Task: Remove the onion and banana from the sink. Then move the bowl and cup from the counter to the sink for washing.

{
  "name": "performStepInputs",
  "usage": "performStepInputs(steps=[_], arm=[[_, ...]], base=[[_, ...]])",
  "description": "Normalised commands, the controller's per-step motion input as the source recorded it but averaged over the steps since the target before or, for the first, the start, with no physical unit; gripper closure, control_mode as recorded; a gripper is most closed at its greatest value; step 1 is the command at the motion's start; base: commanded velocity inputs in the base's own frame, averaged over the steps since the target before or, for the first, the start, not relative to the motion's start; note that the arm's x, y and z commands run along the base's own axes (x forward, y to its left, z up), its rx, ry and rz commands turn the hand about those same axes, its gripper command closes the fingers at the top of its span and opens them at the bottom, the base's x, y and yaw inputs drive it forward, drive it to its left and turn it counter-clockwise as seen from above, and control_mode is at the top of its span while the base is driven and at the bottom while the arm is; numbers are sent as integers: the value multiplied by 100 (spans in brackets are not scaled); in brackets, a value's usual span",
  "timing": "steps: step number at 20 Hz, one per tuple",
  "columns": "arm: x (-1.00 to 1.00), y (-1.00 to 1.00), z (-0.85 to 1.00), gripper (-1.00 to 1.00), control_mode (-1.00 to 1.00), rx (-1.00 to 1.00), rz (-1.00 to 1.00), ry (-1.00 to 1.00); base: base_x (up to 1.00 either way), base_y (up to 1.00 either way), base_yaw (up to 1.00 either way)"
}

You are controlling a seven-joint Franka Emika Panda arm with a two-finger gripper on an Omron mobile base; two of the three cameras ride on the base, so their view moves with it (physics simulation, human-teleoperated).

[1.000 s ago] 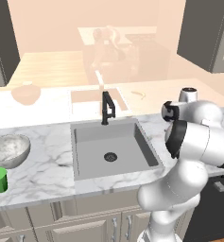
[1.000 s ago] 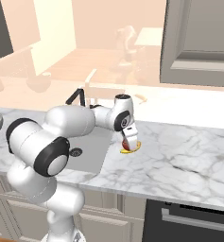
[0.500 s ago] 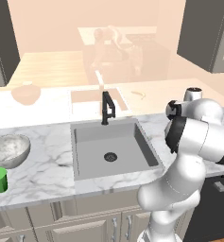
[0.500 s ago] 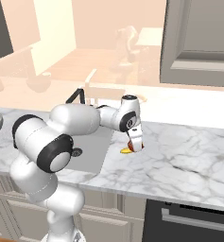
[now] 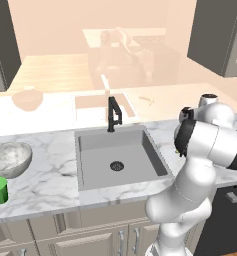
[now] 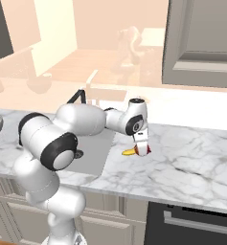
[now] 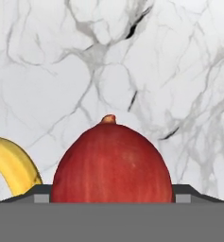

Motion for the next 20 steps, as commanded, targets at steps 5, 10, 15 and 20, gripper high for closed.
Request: performStepInputs(steps=[5, 10, 15, 20], arm=[[0, -13, -11, 100, -100, 0, -6, 0], [0, -14, -9, 100, -100, 0, -4, 0], [2, -13, -11, 100, -100, 0, -3, 1], [2, -4, -13, 100, -100, 0, -3, 2]], base=[[0, 0, 0], [0, 0, 0], [0, 0, 0], [0, 0, 0]])
